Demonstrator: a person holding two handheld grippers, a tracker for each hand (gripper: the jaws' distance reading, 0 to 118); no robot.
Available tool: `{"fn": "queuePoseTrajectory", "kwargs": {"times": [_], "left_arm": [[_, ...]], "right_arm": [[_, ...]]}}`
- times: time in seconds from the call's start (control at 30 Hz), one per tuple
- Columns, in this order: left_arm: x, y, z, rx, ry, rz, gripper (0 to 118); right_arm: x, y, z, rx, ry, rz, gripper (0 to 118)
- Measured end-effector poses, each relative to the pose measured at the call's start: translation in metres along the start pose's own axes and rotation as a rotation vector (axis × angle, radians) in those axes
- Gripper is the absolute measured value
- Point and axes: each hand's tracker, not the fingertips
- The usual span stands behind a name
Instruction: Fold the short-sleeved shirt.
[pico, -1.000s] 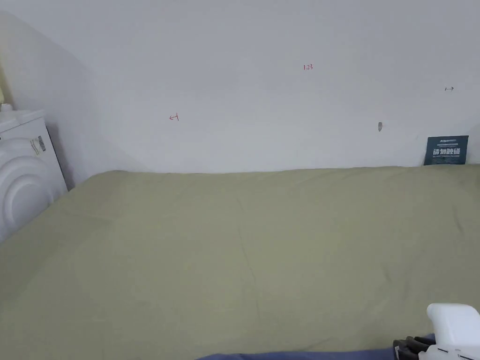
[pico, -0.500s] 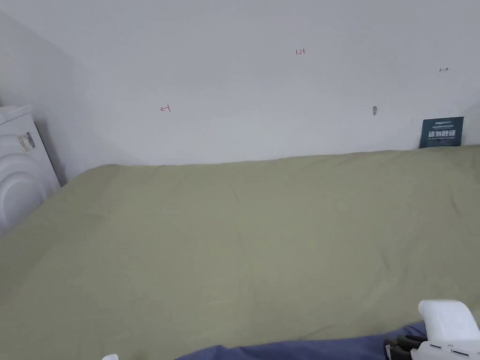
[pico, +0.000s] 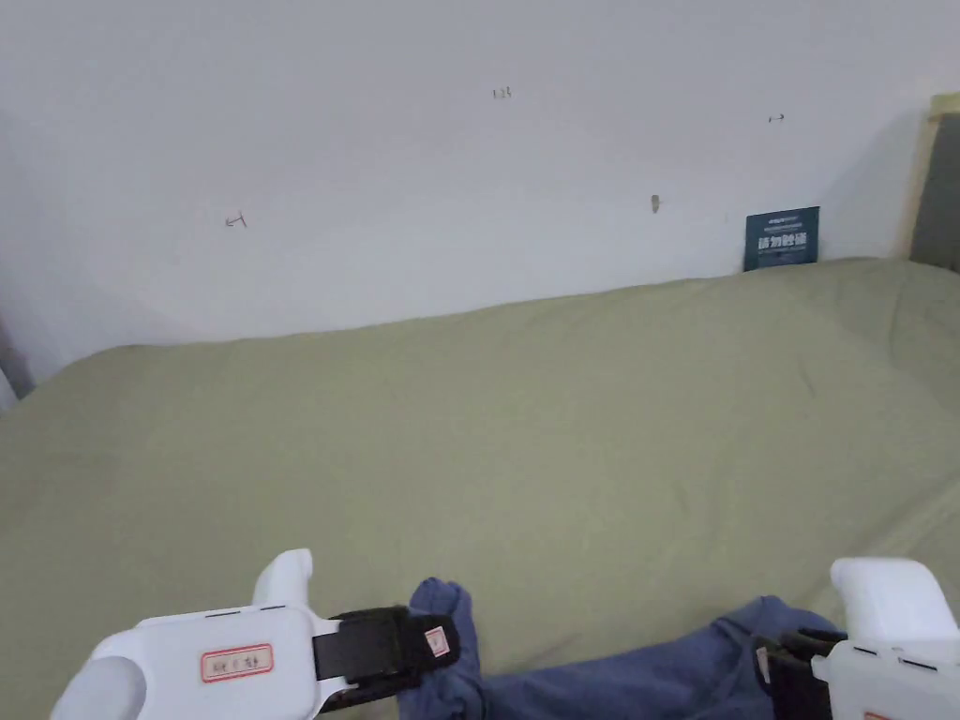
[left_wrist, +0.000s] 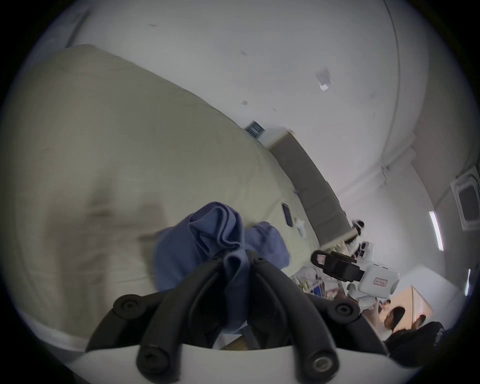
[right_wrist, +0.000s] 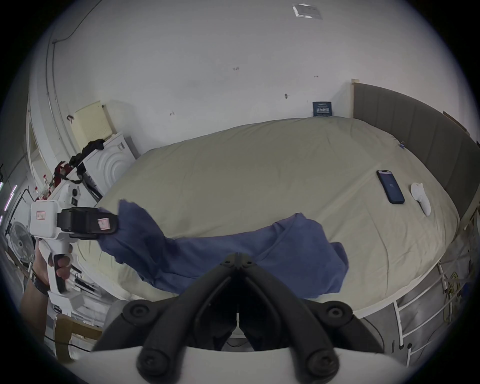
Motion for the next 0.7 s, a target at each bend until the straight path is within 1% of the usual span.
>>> {"fn": "queuePoseTrajectory", "kwargs": {"times": [0.03, 0.1, 0.2, 0.3, 0.4, 0.43, 0.5, 0.53, 0.57, 0.6, 0.63, 0.67, 0.7], "left_arm": [[0.008, 0.002, -0.02, -0.019, -0.009, -0.017, 11], [0.018, 0.002, -0.057, -0.076, -0.05, 0.001, 11], [0.023, -0.006, -0.105, -0.142, -0.057, 0.01, 10], [0.026, -0.019, -0.135, -0.184, -0.101, 0.032, 10], [0.024, -0.023, -0.147, -0.157, -0.096, 0.029, 11], [0.024, -0.021, -0.14, -0.121, -0.084, 0.073, 18], [0.021, -0.016, -0.124, -0.066, -0.128, 0.072, 50], [0.018, -0.014, -0.114, -0.044, -0.134, 0.063, 69], [0.016, -0.013, -0.102, -0.014, -0.106, 0.042, 70], [0.012, -0.012, -0.093, 0.008, -0.085, 0.037, 67], [0.007, -0.013, -0.084, 0.029, -0.028, 0.037, 54], [0.003, -0.016, -0.076, 0.068, 0.031, 0.015, 0], [0.001, -0.019, -0.071, 0.087, 0.076, -0.004, 0]], "right_arm": [[0.004, 0.0, 0.003, 0.005, -0.007, -0.009, 2], [0.013, -0.002, 0.007, 0.012, -0.016, -0.019, 2], [0.024, -0.004, 0.015, 0.016, -0.037, -0.029, 2], [0.036, -0.008, 0.017, 0.014, -0.06, -0.054, 2], [0.044, -0.01, 0.018, 0.013, -0.071, -0.075, 2], [0.045, -0.011, 0.018, 0.009, -0.073, -0.081, 2], [0.047, -0.012, 0.019, 0.007, -0.07, -0.084, 2], [0.047, -0.013, 0.018, 0.009, -0.069, -0.086, 2], [0.046, -0.013, 0.019, 0.01, -0.065, -0.088, 2], [0.044, -0.012, 0.02, 0.01, -0.06, -0.089, 2], [0.042, -0.012, 0.019, 0.01, -0.055, -0.09, 2], [0.04, -0.012, 0.017, 0.01, -0.05, -0.089, 2], [0.038, -0.012, 0.015, 0.008, -0.045, -0.087, 2]]}}
